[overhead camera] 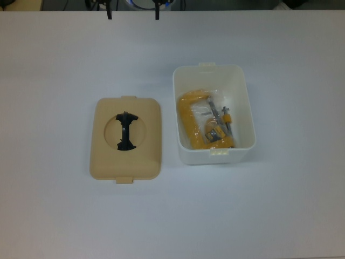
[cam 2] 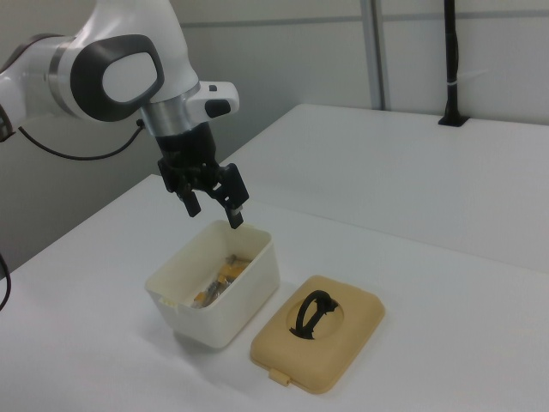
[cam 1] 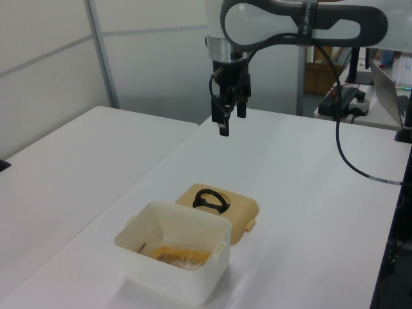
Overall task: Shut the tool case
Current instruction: 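Lower the gripper toward the black handle on the beige lid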
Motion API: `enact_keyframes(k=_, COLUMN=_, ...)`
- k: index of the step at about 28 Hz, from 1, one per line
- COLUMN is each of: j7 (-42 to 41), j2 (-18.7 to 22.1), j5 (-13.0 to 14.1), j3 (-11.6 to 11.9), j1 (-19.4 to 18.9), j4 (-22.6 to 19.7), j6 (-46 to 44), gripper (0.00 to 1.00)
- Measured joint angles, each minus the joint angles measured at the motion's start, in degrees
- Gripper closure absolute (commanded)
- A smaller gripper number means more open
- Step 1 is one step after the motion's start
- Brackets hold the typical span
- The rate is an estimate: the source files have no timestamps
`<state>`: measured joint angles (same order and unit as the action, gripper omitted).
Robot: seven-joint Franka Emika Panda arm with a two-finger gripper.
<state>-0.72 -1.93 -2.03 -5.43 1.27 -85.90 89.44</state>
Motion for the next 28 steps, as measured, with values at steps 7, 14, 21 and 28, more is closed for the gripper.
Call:
enact_keyframes(k=7, j7=0.0, j2=-2.5, j5=0.0, j3=0.0, j1=0.0, j4=-0.7, j6=6.4, gripper=0.0)
enact_keyframes(k=14, j7=-0.1, j2=-6.4, j5=0.0, j3=0.0, j1=0.0, j4=-0.7, j6=8.0, gripper=0.0)
enact_keyframes(k=21, j7=-3.0, j2=-9.8, j5=0.0, j3=0.1, j1=0.4, j4=-0.7, j6=11.5, gripper=0.0)
enact_keyframes(k=28, j7=-4.6, j2=-14.5, j5=-0.6, j3=0.2, j1=1.0, j4=-1.1, j6=19.7, gripper=0.0)
